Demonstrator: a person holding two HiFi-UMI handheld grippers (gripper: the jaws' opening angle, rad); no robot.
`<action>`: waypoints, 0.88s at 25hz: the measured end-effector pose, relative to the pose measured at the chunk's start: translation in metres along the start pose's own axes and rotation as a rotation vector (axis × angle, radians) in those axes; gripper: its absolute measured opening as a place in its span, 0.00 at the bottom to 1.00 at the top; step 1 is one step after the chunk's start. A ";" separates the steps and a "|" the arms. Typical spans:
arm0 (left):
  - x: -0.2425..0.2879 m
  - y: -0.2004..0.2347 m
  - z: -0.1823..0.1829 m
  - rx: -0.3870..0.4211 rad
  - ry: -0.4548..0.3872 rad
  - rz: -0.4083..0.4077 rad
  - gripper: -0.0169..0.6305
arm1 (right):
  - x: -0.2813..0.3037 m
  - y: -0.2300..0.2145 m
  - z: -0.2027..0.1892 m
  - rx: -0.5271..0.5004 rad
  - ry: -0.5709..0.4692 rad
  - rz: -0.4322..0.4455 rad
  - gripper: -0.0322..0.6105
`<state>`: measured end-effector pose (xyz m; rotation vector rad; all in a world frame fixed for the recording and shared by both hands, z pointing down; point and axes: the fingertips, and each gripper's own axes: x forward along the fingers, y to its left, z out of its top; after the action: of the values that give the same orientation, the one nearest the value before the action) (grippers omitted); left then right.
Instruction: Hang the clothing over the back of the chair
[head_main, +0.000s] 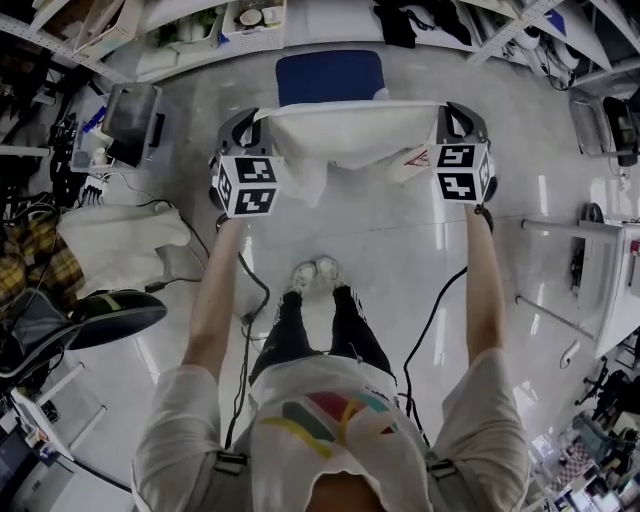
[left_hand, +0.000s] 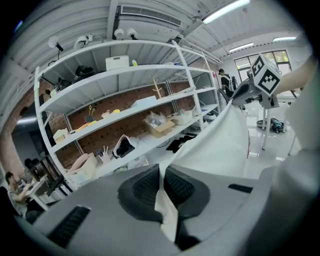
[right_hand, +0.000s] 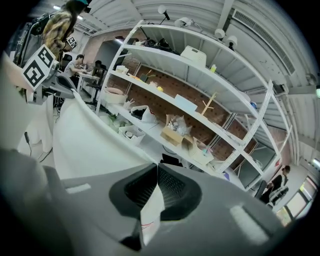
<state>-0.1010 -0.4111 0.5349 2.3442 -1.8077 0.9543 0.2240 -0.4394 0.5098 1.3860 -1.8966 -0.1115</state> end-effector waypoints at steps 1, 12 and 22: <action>0.000 -0.002 -0.003 0.005 0.006 -0.005 0.05 | 0.001 0.002 -0.003 -0.001 0.005 0.004 0.06; -0.001 -0.018 -0.031 0.039 0.063 -0.048 0.05 | 0.011 0.021 -0.032 -0.022 0.054 0.045 0.06; -0.016 -0.048 -0.038 0.040 0.080 -0.060 0.05 | 0.018 0.012 -0.049 -0.009 0.066 0.041 0.06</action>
<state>-0.0778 -0.3671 0.5742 2.3326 -1.6958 1.0692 0.2430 -0.4326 0.5596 1.3285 -1.8669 -0.0533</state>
